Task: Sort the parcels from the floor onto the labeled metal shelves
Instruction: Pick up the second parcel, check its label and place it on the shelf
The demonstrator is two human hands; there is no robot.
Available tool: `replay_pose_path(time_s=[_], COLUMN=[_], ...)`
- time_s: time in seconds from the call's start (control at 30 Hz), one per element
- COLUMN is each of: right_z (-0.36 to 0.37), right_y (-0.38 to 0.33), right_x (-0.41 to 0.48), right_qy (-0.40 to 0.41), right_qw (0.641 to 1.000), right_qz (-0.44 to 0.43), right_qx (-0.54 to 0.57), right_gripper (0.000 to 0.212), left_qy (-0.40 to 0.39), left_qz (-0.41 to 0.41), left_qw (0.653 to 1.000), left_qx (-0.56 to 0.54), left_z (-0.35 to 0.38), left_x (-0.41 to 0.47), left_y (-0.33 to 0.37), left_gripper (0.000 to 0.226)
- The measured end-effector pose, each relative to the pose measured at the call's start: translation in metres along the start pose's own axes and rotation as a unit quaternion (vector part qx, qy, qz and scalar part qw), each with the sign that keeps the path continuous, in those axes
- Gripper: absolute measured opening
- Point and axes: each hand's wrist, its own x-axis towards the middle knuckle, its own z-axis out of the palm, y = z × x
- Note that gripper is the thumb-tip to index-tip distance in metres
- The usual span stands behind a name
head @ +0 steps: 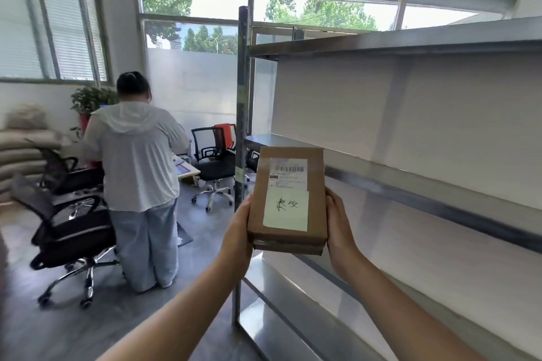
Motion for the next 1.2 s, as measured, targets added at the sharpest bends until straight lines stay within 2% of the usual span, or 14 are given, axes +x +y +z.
replay_pose_path(time_s=[0.23,0.63,0.83,0.97,1.1,1.2], right_z=[0.079,0.191,0.231,0.259,0.283,0.296], right_y=[0.012,0.056,0.070,0.079,0.083,0.086], right_x=[0.039,0.053,0.067,0.084,0.112,0.133], right_qy=[-0.017,-0.052,-0.094,-0.127,-0.160,-0.179], right_qw=[0.999,0.995,0.989,0.985,0.979,0.975], right_qz=[0.020,0.081,0.090,0.092,0.094,0.089], right_qx=[0.022,0.033,0.074,0.072,0.085,0.099], right_gripper=[0.030,0.022,0.029,0.027,0.028,0.030], left_qy=[0.013,0.110,0.162,0.191,0.219,0.234], left_qz=[0.030,0.015,0.001,0.006,0.034,0.057], left_qw=[0.999,0.994,0.987,0.981,0.974,0.970], left_qx=[-0.011,0.005,-0.022,-0.018,-0.038,-0.014], left_z=[-0.068,-0.187,-0.221,-0.239,-0.252,-0.259], left_x=[0.037,0.048,0.050,0.061,0.080,0.096], left_y=[0.015,0.014,0.023,0.033,0.045,0.050], left_gripper=[0.039,0.039,0.036,0.050,0.039,0.037])
